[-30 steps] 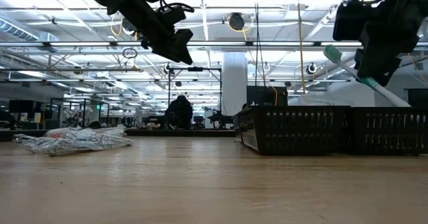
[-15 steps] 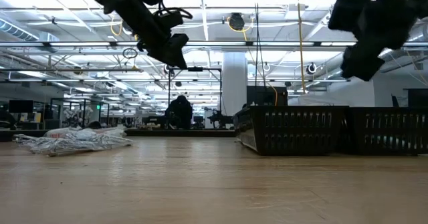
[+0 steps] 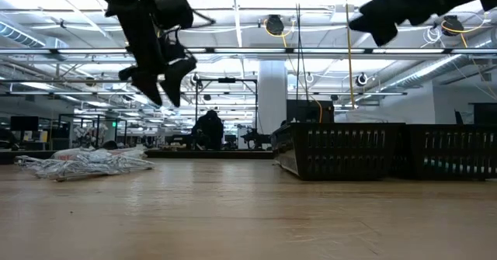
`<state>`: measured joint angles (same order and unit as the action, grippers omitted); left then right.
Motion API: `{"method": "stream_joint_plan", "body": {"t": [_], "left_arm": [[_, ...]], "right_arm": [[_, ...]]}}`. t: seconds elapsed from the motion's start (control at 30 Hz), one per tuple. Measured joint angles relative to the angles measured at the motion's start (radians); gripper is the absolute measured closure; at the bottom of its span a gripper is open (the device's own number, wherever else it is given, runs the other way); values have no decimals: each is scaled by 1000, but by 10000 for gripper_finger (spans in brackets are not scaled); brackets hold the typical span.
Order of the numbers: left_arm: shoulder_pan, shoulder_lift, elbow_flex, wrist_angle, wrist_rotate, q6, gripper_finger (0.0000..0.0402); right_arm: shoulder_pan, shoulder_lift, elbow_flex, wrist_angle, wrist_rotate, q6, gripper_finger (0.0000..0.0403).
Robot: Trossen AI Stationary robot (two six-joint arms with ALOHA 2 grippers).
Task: Pick & Place Travel size toiletries
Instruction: Put the blue toothbrush into the bottom right black basket
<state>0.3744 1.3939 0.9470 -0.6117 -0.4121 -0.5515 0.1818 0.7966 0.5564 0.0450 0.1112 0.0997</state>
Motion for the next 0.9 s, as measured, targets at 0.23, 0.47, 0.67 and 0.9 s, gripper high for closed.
{"method": "stream_joint_plan", "body": {"t": [0.23,0.47,0.67,0.9], "left_arm": [[-3,99,0,-160,77,-211,156],[-3,237,0,-242,133,-398,156],[11,322,0,-264,159,-453,156],[43,348,4,-243,208,-453,156]], "right_arm": [[-25,0,0,150,48,-202,238],[-46,1,0,179,48,-250,237],[-43,1,0,146,44,-225,242],[-43,1,-33,172,45,-208,243]]}}
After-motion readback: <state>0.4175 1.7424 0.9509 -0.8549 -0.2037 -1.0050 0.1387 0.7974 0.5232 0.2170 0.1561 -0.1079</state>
